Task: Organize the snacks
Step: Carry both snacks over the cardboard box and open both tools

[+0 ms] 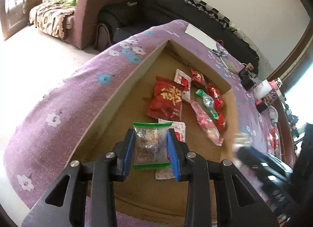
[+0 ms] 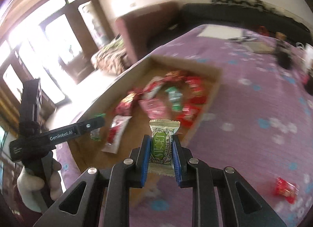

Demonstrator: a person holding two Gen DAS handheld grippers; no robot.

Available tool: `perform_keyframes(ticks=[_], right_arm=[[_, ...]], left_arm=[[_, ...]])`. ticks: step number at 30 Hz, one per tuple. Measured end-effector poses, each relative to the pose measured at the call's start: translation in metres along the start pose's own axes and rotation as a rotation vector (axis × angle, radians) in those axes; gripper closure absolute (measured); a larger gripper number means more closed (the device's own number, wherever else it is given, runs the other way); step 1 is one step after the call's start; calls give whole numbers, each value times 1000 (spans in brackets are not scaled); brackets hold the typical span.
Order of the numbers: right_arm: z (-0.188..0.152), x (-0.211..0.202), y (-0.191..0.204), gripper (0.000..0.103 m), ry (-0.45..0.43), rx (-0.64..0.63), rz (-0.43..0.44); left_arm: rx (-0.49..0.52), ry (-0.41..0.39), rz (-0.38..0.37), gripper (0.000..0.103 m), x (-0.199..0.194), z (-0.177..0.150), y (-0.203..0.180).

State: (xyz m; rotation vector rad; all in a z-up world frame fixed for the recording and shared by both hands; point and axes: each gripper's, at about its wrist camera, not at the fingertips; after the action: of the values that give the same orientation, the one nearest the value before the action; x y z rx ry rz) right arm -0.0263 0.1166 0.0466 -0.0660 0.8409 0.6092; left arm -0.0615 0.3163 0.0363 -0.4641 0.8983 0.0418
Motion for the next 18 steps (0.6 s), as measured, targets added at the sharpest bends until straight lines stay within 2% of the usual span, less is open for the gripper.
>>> perform_keyframes(ticks=[3,5,7,8,10,13,18], right_arm=[[2,23,13,82,39,-29,-6],[1,35,19,82,59,-39,-7],[1,44,22,78,67,-52,0],[1,45,24,78,61,-57,-4],[1,43,27,78,47,-64,-13],[3,30,26,66,10,-57,-13],[3,-6,8,66,-59,-11,-22]], left_arm=[[1,8,-25,72,-2,0,0],[3,3,-44,62,-6,1,0],[-7,-11,-61,55,-11,1,0],[-13,-26,-71,55,-16,2,1],[-17,-43,-72,55,-21,3,1],[-31,-64,-78,55,-29,4,1],[-23,-89,-101,55,-39,3,-9]])
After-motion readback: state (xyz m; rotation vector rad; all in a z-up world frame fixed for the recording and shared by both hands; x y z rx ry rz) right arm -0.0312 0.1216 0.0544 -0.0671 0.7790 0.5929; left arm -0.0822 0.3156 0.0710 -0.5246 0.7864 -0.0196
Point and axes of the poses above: each gripper's, at about its wrist camera, not at the fingertips, and x roughly the way its jaws point, y to its left, z to its top, and after that the axes turned 1 degree about -y, right-handed
